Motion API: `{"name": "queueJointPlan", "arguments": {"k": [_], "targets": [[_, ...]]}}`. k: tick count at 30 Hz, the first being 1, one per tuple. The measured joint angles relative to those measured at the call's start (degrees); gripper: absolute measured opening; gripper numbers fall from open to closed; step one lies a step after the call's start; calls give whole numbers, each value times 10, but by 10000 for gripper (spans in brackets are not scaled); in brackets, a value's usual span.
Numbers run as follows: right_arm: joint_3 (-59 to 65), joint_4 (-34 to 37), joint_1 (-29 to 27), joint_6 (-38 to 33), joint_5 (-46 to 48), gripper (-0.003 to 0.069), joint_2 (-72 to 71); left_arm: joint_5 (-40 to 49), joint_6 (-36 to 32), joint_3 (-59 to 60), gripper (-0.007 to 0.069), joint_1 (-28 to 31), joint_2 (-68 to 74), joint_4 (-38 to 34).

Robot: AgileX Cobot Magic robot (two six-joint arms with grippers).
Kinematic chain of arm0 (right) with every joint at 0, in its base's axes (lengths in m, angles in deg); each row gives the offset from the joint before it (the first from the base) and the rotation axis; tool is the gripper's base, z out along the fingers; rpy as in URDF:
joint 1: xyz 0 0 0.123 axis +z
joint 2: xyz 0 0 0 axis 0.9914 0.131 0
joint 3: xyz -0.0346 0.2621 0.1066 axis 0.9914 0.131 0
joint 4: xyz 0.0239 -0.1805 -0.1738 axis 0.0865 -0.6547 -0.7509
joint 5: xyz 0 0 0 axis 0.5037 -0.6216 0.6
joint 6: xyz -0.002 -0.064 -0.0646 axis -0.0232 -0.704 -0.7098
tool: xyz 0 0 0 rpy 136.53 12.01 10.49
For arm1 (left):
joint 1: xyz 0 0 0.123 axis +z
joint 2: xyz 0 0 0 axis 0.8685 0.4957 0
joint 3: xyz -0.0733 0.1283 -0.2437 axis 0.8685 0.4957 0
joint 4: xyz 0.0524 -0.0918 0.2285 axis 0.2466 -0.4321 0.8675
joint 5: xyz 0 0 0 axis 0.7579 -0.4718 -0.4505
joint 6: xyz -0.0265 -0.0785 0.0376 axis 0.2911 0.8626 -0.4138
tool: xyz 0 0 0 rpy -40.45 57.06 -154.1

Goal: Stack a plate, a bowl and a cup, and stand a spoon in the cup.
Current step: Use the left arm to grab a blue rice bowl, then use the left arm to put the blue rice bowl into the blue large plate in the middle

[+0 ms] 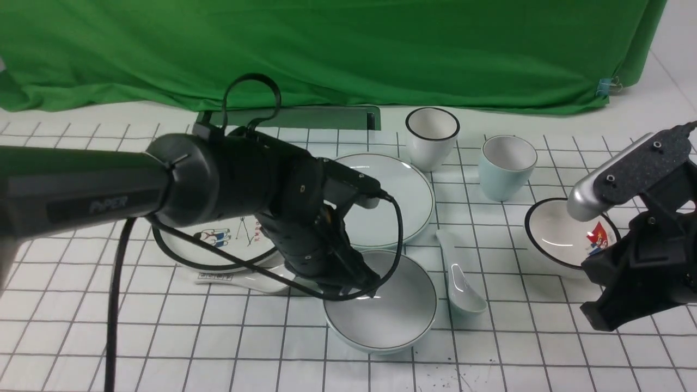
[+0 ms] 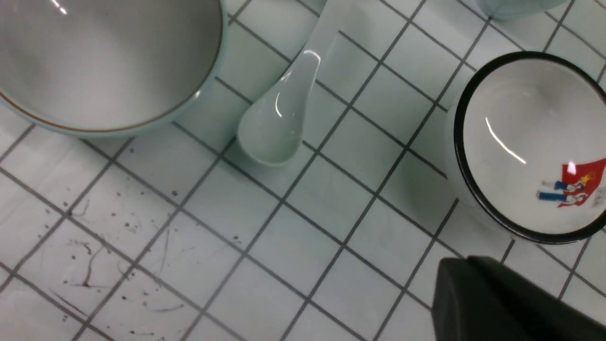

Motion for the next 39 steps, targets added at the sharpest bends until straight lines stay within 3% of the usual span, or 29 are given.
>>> {"name": "queueJointPlan", "arguments": {"k": [1,3,9,18,25,29,32,34,35,36,39], "targets": [[0,0,0,0,0,36,0,1,0,0,65,0,0,0],[0,0,0,-10,-3,38,0,19,-5,-21,-7,0,-17,-6],[0,0,0,-13,-4,41,0,2,-13,-98,-10,12,-39,7],[0,0,0,-11,-10,43,0,-44,9,-223,-11,87,71,-8],[0,0,0,50,-47,92,1,-16,13,-241,-1,104,130,-9],[-30,0,0,65,-59,216,25,13,13,-244,85,104,134,-13],[-85,1,-14,63,-62,311,70,37,13,-255,208,104,133,-13],[-130,1,-36,63,-63,341,107,68,11,-274,308,103,122,-12],[-130,1,-39,63,-63,341,112,71,11,-274,308,103,122,-12],[-165,1,-55,63,-58,347,143,94,7,-286,364,103,107,-8],[-245,1,-90,62,-28,352,222,124,1,-302,428,103,56,6]]}}
